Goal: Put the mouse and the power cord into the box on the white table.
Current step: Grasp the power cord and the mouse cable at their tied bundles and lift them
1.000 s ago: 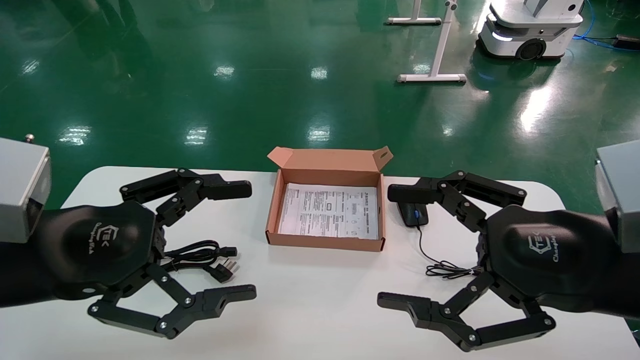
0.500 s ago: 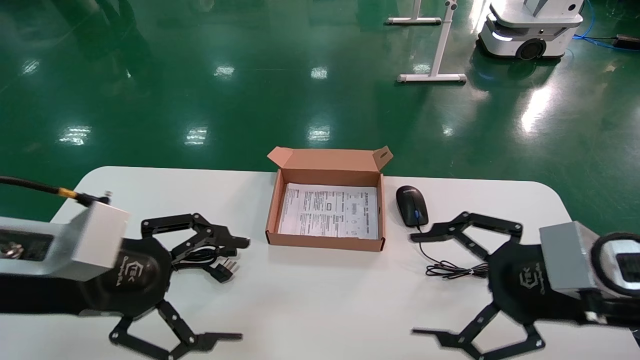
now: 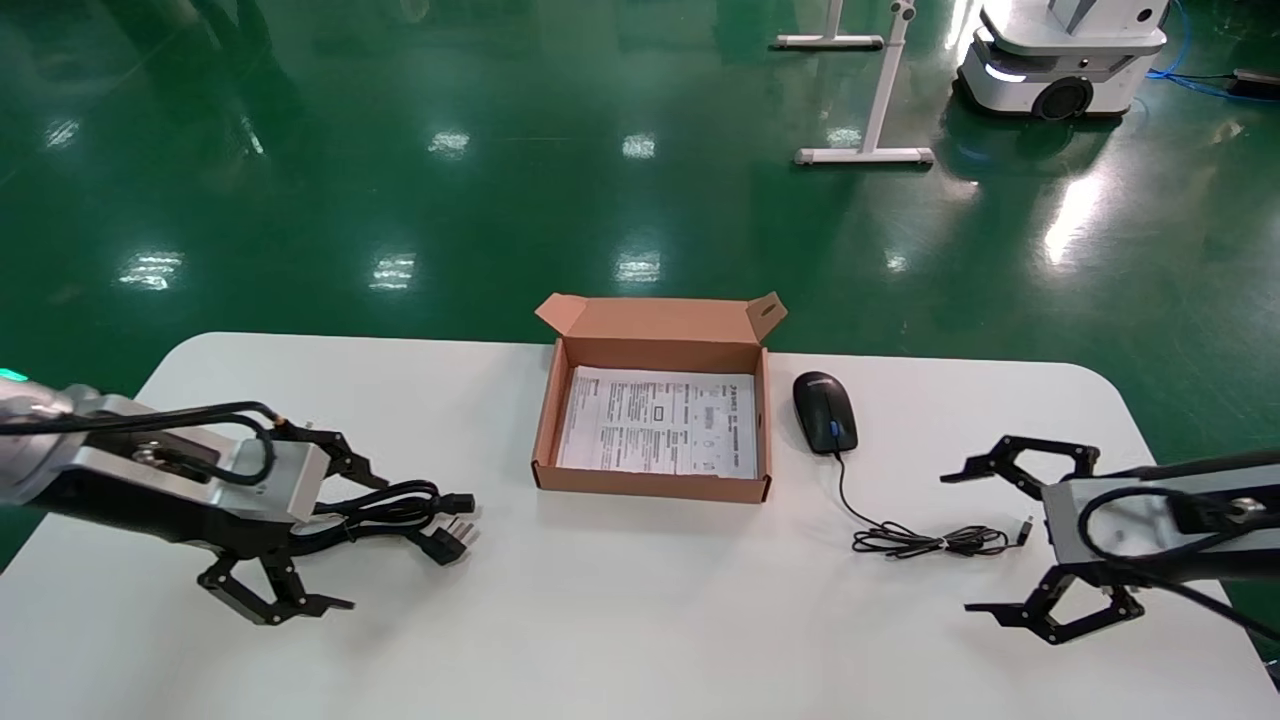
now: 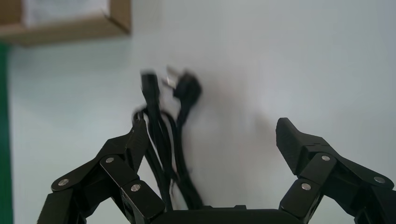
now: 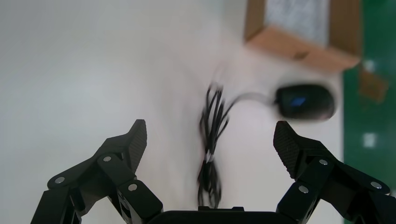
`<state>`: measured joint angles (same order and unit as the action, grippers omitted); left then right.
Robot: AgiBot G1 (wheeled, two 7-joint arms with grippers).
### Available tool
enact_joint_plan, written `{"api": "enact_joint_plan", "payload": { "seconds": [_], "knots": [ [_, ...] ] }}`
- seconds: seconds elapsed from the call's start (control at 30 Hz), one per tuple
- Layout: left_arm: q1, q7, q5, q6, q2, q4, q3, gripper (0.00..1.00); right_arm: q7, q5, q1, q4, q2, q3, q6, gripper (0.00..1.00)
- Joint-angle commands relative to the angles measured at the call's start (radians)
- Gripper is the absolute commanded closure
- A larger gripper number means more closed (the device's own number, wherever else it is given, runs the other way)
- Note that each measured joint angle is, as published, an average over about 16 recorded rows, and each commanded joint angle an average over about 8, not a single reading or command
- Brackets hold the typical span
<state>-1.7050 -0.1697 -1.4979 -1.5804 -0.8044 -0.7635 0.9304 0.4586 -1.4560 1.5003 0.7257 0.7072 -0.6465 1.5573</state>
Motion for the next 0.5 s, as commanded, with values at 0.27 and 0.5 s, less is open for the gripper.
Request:
{"api": "enact_joint_plan", "payload": {
  "seconds": [0.27, 0.5],
  "knots": [
    [-0.09, -0.234, -0.103, 0.039, -0.153, 0.381, 0.106, 0.0, 0.181, -0.143, 0.109, -0.277, 0.13, -0.084, -0.03, 0.0],
    [-0.117, -0.345, -0.111, 0.109, -0.207, 0.574, 0.105, 0.0, 0.266, -0.181, 0.16, -0.439, 0.204, -0.105, -0.071, 0.0]
  ]
}}
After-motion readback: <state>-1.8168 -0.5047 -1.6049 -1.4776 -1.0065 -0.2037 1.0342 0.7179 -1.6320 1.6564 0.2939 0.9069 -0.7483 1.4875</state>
